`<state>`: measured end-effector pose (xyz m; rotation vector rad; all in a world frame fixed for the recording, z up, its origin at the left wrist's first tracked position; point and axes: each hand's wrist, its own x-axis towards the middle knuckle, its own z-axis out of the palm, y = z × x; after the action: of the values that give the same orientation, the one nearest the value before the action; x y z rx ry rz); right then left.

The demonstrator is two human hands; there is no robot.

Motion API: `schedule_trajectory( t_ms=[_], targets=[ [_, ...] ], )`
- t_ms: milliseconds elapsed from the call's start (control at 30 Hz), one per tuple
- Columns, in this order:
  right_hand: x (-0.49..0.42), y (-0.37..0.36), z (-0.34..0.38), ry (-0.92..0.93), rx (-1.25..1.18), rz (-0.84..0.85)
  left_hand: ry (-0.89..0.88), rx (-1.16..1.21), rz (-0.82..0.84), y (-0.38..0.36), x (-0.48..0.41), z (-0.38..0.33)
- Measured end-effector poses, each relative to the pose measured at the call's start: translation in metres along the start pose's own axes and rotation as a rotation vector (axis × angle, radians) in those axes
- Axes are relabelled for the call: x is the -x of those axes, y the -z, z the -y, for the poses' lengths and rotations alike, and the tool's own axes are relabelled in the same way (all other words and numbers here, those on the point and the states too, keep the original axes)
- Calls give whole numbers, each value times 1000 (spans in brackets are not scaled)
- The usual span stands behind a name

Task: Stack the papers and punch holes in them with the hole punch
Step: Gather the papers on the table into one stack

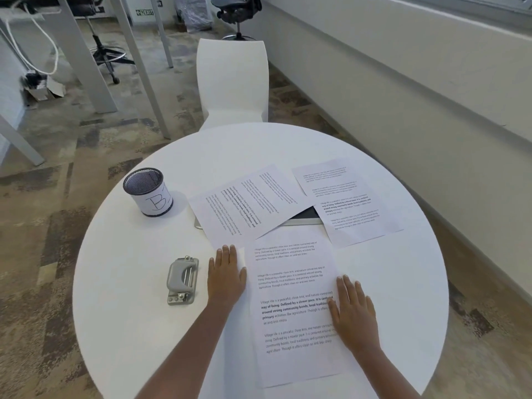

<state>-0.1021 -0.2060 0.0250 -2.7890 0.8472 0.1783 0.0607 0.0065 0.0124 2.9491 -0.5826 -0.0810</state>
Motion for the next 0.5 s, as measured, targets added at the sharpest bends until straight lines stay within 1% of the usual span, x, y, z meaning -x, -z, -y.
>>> schedule_trajectory(
  t_ms=[100, 267, 333, 400, 467, 500],
  targets=[
    [0, -1, 1, -1, 12, -3, -14, 45, -31, 8, 9, -16],
    [-1, -3, 2, -10, 3, -4, -155, 102, -127, 10, 24, -39],
    [-1, -2, 2, -8, -1, -6, -202, 115, -108, 12, 27, -45],
    [-1, -2, 1, -5, -10, -2, -209, 110, -60, 15, 29, -47],
    [-1, 0, 0, 1, -13, 11, -190, 49, -52, 14, 28, -44],
    [-1, 1, -1, 5, -14, 20, -153, 10, -26, 13, 28, -43]
  ],
)
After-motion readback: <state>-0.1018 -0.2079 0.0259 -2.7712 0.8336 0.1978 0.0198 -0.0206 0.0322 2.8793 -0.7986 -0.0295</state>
